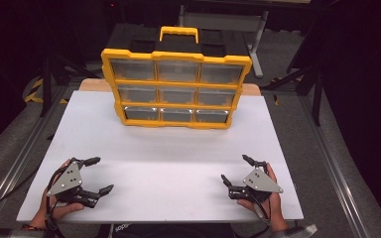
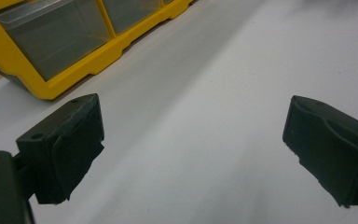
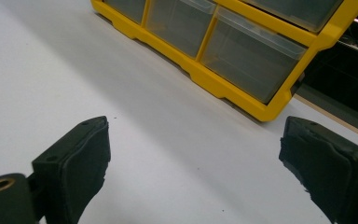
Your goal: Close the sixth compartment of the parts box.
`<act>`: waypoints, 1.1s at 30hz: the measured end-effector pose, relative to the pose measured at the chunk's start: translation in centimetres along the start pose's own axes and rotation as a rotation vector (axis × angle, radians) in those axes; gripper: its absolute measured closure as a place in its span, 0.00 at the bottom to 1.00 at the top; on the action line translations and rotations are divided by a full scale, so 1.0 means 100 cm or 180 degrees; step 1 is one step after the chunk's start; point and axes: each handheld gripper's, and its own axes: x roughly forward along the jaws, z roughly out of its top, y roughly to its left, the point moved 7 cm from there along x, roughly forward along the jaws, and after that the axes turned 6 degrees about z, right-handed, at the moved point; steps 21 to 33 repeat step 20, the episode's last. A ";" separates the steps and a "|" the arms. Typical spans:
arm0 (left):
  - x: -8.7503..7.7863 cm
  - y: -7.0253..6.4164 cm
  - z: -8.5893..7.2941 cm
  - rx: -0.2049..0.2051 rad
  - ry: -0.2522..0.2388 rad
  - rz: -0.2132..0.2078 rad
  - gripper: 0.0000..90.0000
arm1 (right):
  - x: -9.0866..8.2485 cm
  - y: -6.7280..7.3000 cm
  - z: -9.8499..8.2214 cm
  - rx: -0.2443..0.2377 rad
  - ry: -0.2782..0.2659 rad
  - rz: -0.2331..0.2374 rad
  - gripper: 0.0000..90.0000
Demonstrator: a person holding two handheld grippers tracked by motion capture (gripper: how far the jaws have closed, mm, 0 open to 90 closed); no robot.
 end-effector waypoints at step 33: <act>0.006 0.000 0.001 0.0011 0.0044 -0.0023 0.07 | -0.007 0.002 0.001 0.0018 -0.0050 -0.0006 0.11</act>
